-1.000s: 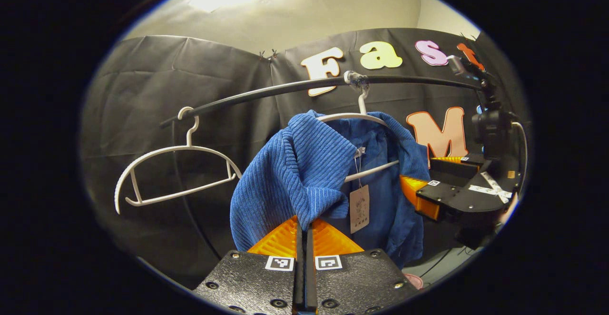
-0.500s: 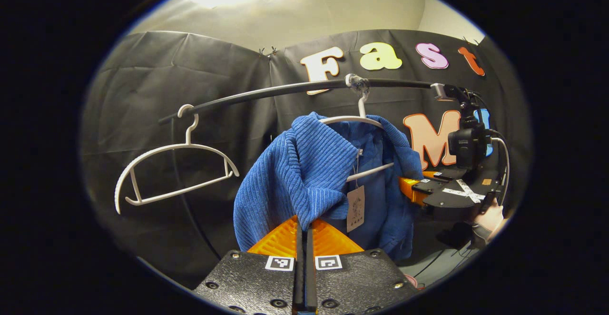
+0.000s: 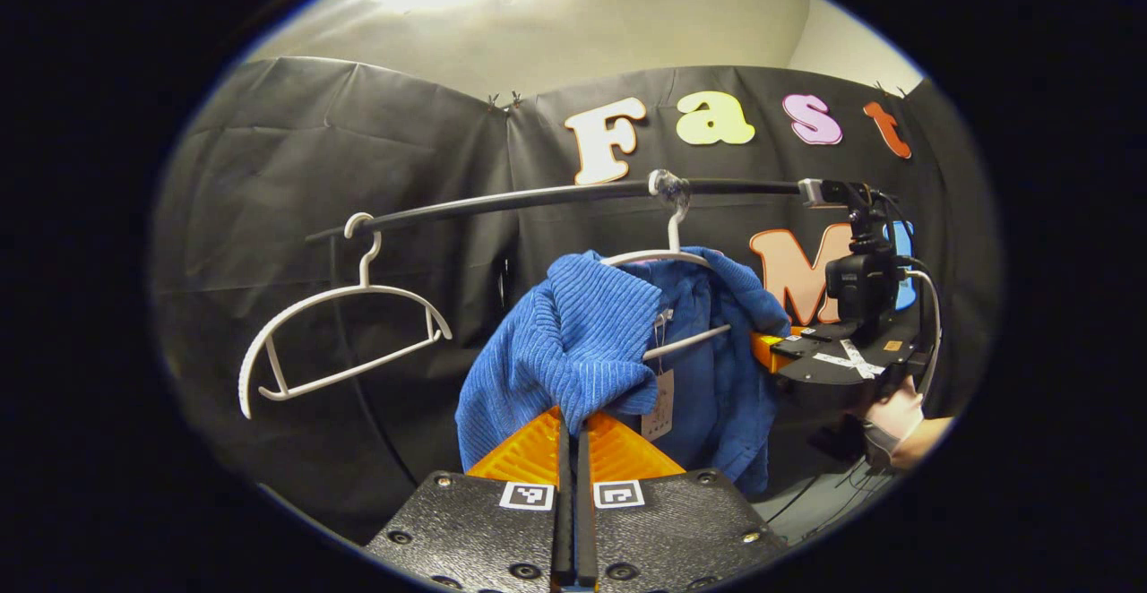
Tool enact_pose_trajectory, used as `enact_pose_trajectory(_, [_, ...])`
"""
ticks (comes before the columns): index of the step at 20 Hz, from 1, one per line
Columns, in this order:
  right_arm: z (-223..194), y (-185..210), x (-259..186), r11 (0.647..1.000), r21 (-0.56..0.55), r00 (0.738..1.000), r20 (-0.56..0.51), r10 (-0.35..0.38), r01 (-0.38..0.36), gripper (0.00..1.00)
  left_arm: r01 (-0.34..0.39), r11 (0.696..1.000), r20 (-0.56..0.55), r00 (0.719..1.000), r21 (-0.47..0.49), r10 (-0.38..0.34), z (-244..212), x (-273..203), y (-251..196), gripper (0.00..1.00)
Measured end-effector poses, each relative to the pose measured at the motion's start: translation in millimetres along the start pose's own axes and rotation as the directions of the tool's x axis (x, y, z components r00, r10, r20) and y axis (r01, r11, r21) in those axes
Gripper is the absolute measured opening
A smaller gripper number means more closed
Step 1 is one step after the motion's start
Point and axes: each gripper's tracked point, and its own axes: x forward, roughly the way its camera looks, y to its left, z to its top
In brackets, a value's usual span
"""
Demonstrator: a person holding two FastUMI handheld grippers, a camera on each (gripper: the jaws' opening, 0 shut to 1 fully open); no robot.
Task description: Grasp the clothes on the hanger with both hands and then place them into the laundry hamper below.
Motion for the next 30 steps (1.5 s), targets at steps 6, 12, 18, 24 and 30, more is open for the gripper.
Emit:
enact_pose_trajectory(6, [19,-18,7,1.000,-0.011,0.999,0.046,-0.019,0.020,0.05,-0.040,0.999,0.022,0.999,-0.017,0.040,24,-10,17,0.03])
enact_pose_trajectory(12, [27,-25,14,1.000,-0.017,0.998,0.061,-0.019,0.020,0.04,-0.059,0.996,0.041,0.997,-0.061,0.061,48,-17,36,0.02])
enact_pose_trajectory(18, [35,-31,23,0.999,-0.030,0.997,0.078,-0.021,0.024,0.04,-0.059,0.987,0.031,0.997,-0.150,0.064,60,-19,52,0.02])
enact_pose_trajectory(24, [46,-43,36,0.999,-0.029,0.994,0.104,-0.041,0.044,0.04,-0.077,0.983,0.022,0.996,-0.165,0.082,58,-10,78,0.02])
enact_pose_trajectory(30, [50,-45,48,0.998,-0.026,0.991,0.119,-0.060,0.063,0.05,-0.049,0.980,0.010,0.999,-0.192,0.052,51,-1,95,0.02])
